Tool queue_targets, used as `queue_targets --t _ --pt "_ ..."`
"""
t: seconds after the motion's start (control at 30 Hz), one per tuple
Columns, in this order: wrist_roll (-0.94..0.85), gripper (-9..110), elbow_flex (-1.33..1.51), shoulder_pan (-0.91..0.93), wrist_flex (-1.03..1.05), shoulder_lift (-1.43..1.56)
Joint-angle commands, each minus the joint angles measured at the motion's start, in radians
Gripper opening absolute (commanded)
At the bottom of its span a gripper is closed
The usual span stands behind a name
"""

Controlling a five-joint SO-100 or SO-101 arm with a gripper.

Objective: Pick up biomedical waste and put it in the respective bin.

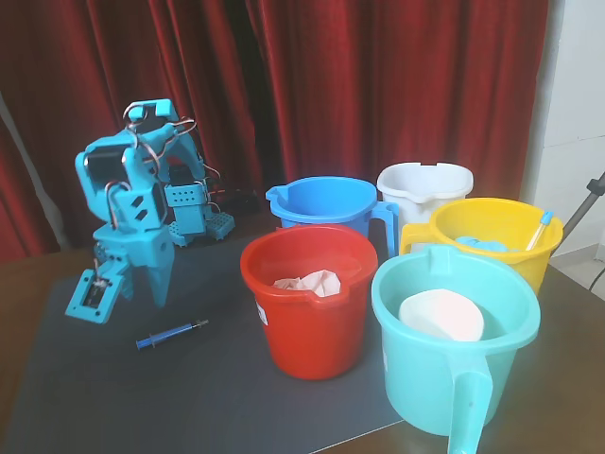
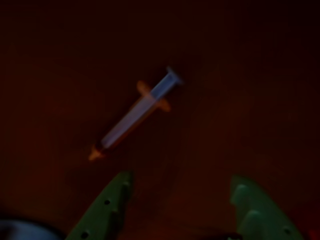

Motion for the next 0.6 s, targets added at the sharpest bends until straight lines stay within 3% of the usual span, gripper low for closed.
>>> queue_targets --t 0.0,0.17,0.33,0.57 --pt "0.008 21 0.006 -0.005 0.337 0.092" --pt "0.109 20 -0.003 -0.006 0.337 0.084" --pt "0.132 12 0.014 -0.006 0.337 0.081" --pt "0.233 12 0.035 -0.006 0.337 0.081"
